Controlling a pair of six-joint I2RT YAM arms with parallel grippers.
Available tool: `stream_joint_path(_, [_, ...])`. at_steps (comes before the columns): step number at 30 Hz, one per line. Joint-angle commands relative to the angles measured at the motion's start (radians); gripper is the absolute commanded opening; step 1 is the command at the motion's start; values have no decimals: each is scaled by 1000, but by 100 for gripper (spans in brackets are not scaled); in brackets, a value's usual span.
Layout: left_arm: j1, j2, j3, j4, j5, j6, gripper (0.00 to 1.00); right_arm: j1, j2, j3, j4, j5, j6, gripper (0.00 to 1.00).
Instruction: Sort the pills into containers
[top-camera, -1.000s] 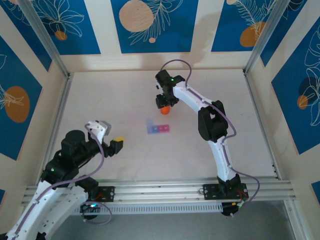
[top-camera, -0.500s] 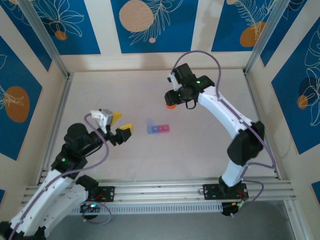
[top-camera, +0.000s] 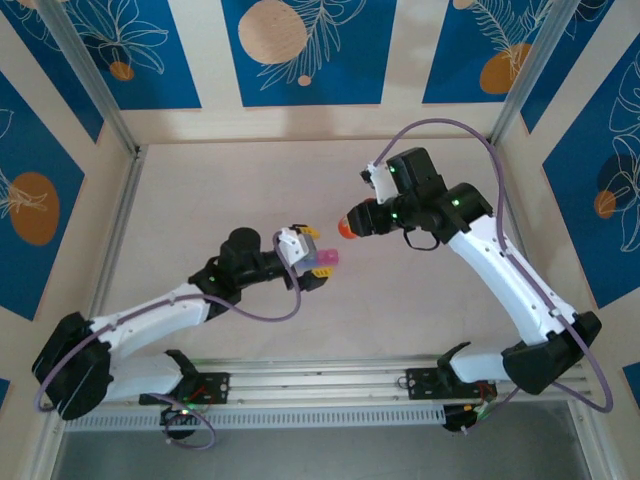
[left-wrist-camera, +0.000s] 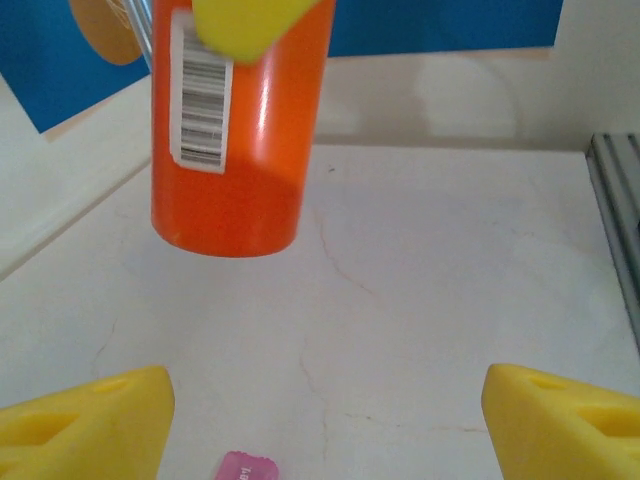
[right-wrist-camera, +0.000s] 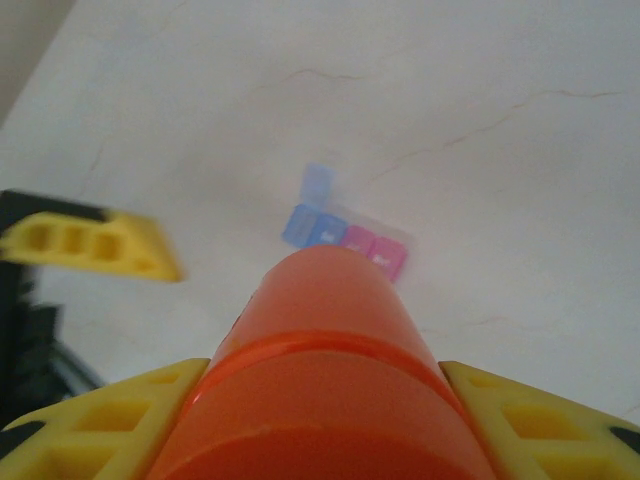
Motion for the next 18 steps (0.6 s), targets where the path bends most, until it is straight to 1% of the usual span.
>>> stream_joint_path(1, [-39, 47, 46, 137, 34, 79, 81, 10, -49, -25, -6, -131, 25, 38])
stream_joint_path(6, [-82, 101, 61, 213, -18, 45, 82, 15, -68, -51, 15, -199, 38, 38])
stream_joint_path(10, [-84, 122, 58, 273, -50, 4, 84, 23, -67, -64, 18, -216, 37, 38])
stream_joint_path(15, [-84, 149, 65, 314, -68, -41, 84, 28, -60, -68, 16, -252, 36, 38])
stream_joint_path(18, [-83, 160, 63, 338, -86, -39, 84, 39, -55, -62, 1, -245, 26, 38])
